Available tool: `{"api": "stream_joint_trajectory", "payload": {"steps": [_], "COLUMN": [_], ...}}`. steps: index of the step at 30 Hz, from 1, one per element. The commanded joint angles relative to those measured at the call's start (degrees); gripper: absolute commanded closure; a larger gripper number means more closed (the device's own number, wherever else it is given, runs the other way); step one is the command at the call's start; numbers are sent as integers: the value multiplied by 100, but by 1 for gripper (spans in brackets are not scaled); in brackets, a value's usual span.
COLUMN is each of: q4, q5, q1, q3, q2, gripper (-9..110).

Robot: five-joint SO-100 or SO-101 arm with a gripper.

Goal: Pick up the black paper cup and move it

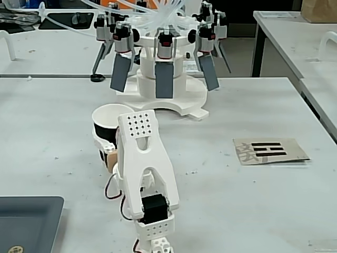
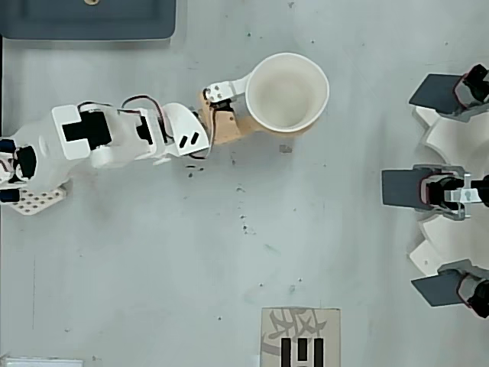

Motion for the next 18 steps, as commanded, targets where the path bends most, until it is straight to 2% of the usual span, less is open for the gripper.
{"api": "stream_joint_trajectory", "payload": {"steps": [1,18], "q4": [18,-202], "q5": [-70,-132], "q1": [-44,-18], "q3": [70,1723], "q2": [527,2224], "gripper": [96,95]}}
